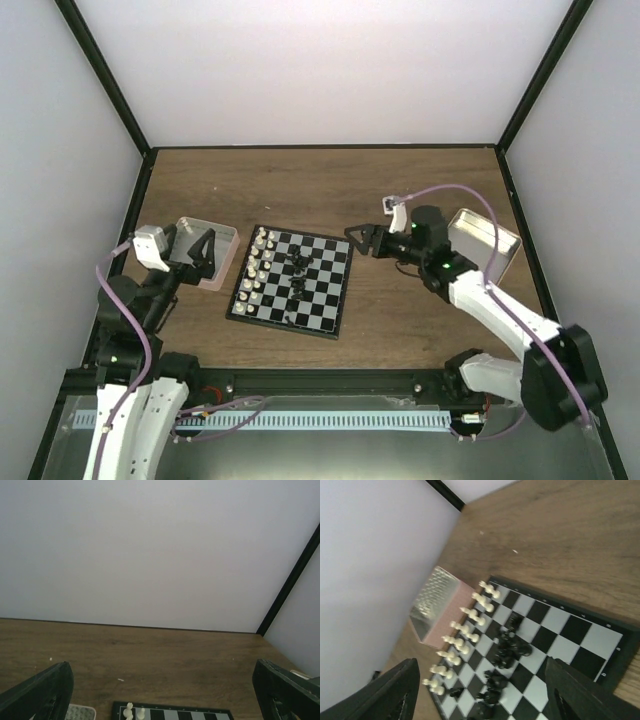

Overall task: Set up the chess pieces on the board
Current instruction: Pick up the chess piece from the chessboard, then place the chess piece on the chessboard, then pick up the chess piece from the chessboard, then place the chess piece on the chessboard, then pick up the chess piece from the chessboard.

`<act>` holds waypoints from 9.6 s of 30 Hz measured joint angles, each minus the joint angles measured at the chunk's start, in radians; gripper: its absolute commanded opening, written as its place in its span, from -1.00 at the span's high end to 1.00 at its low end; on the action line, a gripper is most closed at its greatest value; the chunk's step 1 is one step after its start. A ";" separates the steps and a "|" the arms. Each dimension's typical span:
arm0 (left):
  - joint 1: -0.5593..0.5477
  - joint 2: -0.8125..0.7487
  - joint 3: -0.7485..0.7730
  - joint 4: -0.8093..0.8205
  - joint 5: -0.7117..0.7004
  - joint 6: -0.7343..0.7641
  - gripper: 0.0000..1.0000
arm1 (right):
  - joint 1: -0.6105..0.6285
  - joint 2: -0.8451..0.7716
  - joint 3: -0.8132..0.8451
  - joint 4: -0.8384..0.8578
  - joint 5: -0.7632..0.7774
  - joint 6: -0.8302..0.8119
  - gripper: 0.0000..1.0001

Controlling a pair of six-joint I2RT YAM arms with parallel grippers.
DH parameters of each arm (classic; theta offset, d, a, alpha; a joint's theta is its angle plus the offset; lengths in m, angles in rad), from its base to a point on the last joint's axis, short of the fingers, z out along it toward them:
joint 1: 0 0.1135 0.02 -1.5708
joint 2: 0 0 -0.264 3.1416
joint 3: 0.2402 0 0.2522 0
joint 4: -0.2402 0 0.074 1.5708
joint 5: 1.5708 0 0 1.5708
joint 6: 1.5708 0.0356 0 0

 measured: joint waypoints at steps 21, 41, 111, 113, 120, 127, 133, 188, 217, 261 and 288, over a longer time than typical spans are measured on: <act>0.000 -0.093 -0.027 -0.031 -0.115 -0.071 -1.00 | 0.312 0.530 0.298 -0.119 0.398 -0.118 0.14; 0.000 -0.110 -0.027 -0.127 -0.127 -0.098 -1.00 | 0.383 0.728 0.441 -0.248 0.525 -0.225 0.60; 0.004 -0.072 -0.035 -0.127 -0.120 -0.108 -1.00 | 0.351 0.649 0.342 -0.338 0.805 -0.148 0.91; 0.004 -0.072 -0.035 -0.127 -0.120 -0.108 -1.00 | 0.351 0.649 0.342 -0.338 0.805 -0.148 0.77; 0.004 -0.072 -0.035 -0.127 -0.120 -0.108 -1.00 | 0.351 0.647 0.343 -0.372 0.793 -0.146 0.20; 0.004 -0.069 -0.035 -0.127 -0.120 -0.108 -1.00 | 0.351 0.596 0.384 -0.414 0.772 -0.141 0.10; 0.004 -0.069 -0.035 -0.127 -0.120 -0.108 -1.00 | 0.359 0.553 0.434 -0.415 0.710 -0.145 0.08; 0.011 -0.058 -0.035 -0.127 -0.120 -0.111 -1.00 | 0.568 0.731 0.493 -0.419 0.606 -0.148 0.92; 0.020 -0.055 -0.035 -0.127 -0.111 -0.111 -1.00 | 0.493 0.461 0.341 -0.422 0.762 -0.088 0.90; 0.024 -0.048 -0.035 -0.126 -0.104 -0.111 -1.00 | 0.310 0.797 0.558 -0.404 0.718 -0.198 0.36; 0.030 -0.033 -0.035 -0.127 -0.096 -0.111 -1.00 | 0.528 0.670 0.593 -0.472 0.602 -0.184 0.17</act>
